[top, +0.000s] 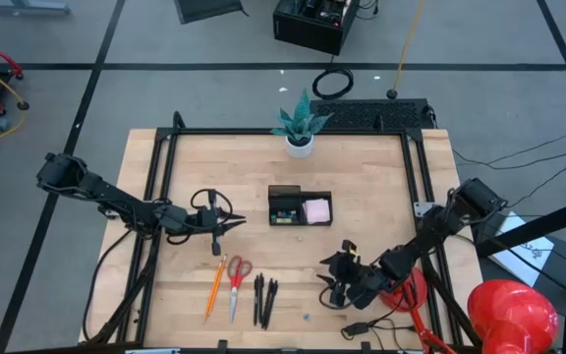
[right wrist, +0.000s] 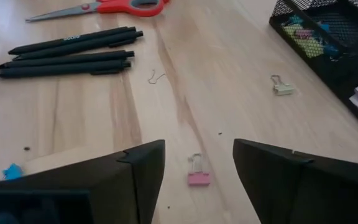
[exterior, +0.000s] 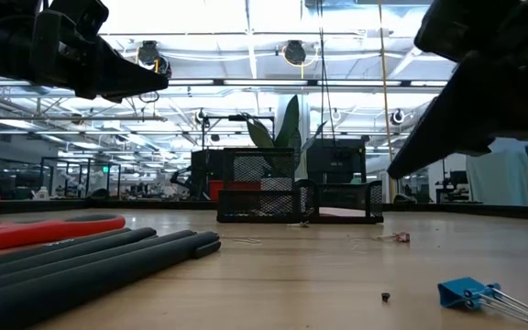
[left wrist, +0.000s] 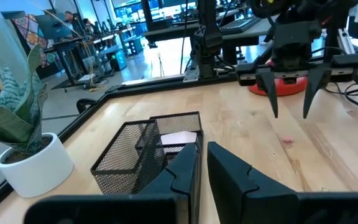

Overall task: Pick and place office supplies into organizer
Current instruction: Put the pink binder clip into the black desk organizer

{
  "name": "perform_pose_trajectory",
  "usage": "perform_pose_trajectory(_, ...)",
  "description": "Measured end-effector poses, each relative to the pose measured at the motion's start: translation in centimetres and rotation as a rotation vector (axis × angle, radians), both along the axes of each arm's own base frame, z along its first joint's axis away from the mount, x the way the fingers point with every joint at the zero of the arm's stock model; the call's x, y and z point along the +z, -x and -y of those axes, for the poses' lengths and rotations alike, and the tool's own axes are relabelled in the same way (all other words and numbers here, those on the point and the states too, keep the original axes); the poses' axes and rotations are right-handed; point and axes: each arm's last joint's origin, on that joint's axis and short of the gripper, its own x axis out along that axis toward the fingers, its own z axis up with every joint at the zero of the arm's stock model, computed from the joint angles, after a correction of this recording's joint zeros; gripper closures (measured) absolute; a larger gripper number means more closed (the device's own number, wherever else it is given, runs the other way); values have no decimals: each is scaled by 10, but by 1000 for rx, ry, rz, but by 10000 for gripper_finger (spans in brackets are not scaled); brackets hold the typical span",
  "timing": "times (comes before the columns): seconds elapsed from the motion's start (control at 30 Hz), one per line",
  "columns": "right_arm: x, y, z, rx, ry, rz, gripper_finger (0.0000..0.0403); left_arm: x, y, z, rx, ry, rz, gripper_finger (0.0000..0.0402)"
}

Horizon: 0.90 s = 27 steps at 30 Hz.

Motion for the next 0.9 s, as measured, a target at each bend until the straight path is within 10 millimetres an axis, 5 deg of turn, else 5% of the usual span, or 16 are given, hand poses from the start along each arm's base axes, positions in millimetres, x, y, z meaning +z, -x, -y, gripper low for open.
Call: perform_pose_trajectory(0.9,-34,-5,1,-38,-47,-90,227,0,0,0,0,1,0,355)
